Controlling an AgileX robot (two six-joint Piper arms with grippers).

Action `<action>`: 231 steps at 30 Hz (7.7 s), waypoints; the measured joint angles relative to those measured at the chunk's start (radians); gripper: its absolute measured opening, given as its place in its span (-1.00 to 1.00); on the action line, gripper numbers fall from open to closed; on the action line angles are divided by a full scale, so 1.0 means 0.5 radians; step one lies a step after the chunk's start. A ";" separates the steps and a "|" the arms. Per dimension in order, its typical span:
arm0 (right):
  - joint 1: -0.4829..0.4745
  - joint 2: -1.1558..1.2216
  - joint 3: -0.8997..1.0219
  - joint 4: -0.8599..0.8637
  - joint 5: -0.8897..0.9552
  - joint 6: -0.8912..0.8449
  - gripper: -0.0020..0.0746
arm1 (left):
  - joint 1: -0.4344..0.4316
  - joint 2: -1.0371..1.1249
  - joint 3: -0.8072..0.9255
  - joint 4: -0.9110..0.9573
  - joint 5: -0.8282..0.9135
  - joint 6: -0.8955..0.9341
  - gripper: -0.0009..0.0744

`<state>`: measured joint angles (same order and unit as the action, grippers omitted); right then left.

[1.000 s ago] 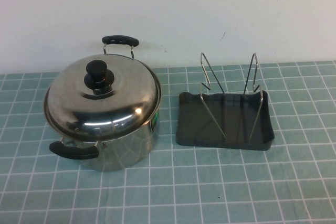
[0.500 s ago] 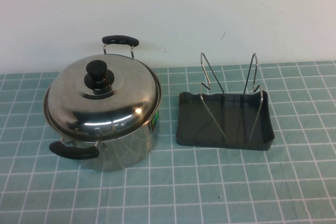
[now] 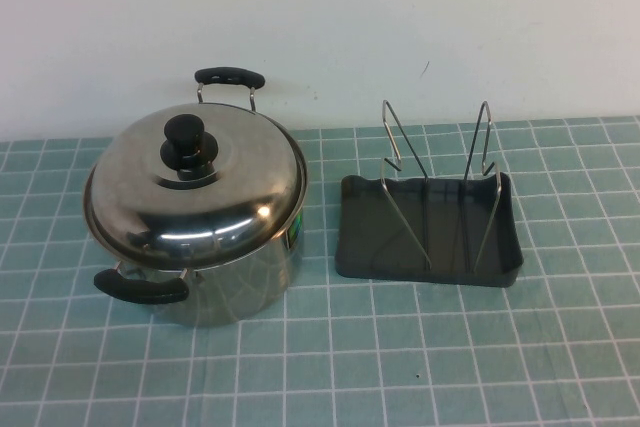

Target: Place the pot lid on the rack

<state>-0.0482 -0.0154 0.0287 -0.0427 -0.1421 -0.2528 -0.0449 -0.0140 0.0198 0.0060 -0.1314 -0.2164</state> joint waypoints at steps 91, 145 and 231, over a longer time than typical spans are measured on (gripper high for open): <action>0.000 0.000 -0.540 -0.044 0.947 -0.224 -0.95 | -0.053 3.147 -1.590 1.460 -1.023 -0.793 0.56; 0.000 0.532 -1.305 3.417 1.956 -1.353 -0.47 | -1.106 2.551 -1.910 1.211 -2.040 -0.722 -0.09; 0.768 2.697 -2.504 3.433 1.633 -2.015 -0.88 | -1.367 2.195 -1.915 0.531 0.676 -0.359 -0.98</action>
<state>0.3359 1.3332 -1.2233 1.6738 0.6745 -1.2603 -0.7282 1.0836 -0.9379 0.2715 0.2066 -0.3961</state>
